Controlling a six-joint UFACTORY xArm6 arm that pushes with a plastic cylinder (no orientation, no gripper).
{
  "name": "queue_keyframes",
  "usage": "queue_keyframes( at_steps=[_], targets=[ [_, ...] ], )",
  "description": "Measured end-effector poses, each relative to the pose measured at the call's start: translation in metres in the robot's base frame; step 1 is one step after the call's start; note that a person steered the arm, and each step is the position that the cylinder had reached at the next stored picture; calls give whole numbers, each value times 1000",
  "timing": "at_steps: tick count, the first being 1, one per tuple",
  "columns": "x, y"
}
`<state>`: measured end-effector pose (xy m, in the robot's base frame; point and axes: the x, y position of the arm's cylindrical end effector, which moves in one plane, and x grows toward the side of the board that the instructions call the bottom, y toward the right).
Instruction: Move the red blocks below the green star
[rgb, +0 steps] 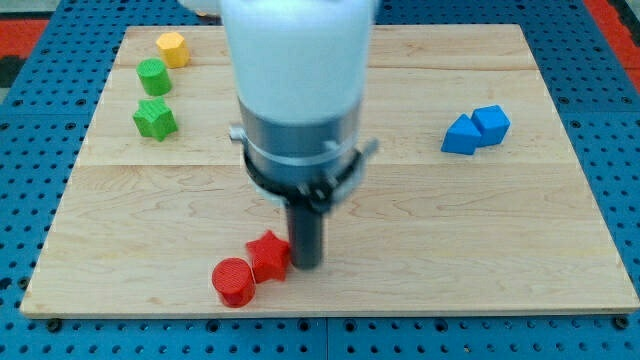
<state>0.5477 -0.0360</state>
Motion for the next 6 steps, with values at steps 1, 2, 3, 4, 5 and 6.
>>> queue_keyframes(
  at_steps=[1, 2, 3, 4, 5, 6],
  targets=[
    [-26, -46],
    [-20, 38],
    [59, 46],
    [71, 24],
    [71, -51],
    [46, -96]
  ],
)
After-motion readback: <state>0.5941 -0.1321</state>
